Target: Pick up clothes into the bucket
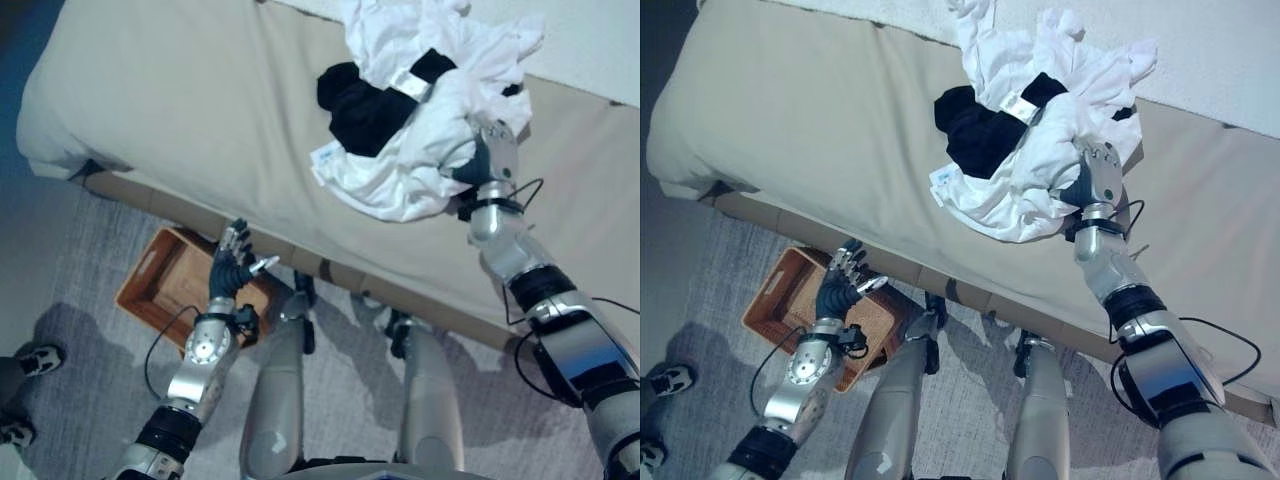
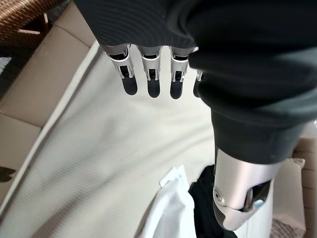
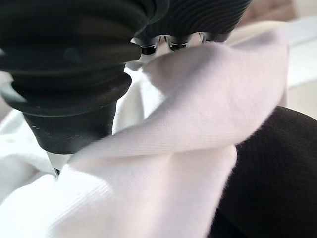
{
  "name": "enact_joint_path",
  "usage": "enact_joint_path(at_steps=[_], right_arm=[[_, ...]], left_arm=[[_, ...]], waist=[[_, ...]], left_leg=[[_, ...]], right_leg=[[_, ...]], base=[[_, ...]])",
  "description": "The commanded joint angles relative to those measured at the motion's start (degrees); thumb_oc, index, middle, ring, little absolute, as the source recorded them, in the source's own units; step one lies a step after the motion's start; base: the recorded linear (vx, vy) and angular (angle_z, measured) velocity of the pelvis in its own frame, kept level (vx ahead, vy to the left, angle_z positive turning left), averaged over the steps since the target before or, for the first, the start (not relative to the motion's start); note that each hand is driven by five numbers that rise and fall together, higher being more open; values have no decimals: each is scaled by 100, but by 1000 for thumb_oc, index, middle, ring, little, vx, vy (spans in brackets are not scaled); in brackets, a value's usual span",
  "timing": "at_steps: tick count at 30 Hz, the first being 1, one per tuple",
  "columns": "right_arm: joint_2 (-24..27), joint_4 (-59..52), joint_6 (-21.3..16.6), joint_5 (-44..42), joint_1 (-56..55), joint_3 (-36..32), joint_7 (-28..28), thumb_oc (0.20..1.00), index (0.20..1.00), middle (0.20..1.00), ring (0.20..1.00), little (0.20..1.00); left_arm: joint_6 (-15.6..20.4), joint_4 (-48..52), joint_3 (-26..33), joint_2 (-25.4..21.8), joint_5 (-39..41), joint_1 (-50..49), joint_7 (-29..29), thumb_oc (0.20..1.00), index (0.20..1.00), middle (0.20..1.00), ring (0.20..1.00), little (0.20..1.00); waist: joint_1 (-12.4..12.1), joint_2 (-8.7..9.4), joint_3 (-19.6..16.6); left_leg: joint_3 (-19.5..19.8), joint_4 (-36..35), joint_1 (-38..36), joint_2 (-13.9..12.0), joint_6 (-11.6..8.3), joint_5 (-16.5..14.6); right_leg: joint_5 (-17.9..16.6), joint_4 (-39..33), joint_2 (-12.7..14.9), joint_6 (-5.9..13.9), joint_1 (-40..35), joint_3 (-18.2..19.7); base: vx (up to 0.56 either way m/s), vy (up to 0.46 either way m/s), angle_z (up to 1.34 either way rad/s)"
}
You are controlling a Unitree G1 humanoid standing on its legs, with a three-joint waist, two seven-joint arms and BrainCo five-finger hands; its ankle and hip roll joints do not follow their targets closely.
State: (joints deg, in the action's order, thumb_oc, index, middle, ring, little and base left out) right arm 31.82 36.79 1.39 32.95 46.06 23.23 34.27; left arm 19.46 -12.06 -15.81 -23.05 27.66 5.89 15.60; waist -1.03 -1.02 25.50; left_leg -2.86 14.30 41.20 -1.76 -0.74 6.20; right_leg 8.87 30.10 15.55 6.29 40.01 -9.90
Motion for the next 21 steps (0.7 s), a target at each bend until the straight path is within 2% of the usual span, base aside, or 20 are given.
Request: enact_joint_path(at_steps=[1,4,9,21], right_arm=[[128,-513,-55,780,-13,58,146,1000,1000,1000,1000,1000],[31,-998,-154,1111,-392,69,183,1000,1000,1000,1000,1000],[-121,-991,-74,1310,-488,187,97,1000,1000,1000,1000,1000],[-266,-765,15,1057,-393,-31,388,1000,1000,1000,1000,1000]], left_arm=[[313,506,209,5,-452,-124,126,1000,1000,1000,1000,1000],[335,478,174,42,-540,-130,193,1000,1000,1000,1000,1000],[358,467,165,48,-568,-141,271,1000,1000,1000,1000,1000],[399,441,183,105,-547,-140,325,1000,1000,1000,1000,1000]], waist=[[10,88,-172],[23,110,-181],[21,119,-204],[15,99,-242]], left_leg=[[272,675,112,-58,-118,-670],[279,687,170,-43,-114,-670],[277,651,197,-31,-106,-646],[281,575,183,-24,-102,-624]], right_leg=[[-1121,-893,301,373,-246,11],[-1126,-889,317,387,-202,11],[-1151,-904,329,398,-159,13],[-1164,-927,318,394,-139,5]], base=[[0,0,0],[0,0,0],[0,0,0],[0,0,0]])
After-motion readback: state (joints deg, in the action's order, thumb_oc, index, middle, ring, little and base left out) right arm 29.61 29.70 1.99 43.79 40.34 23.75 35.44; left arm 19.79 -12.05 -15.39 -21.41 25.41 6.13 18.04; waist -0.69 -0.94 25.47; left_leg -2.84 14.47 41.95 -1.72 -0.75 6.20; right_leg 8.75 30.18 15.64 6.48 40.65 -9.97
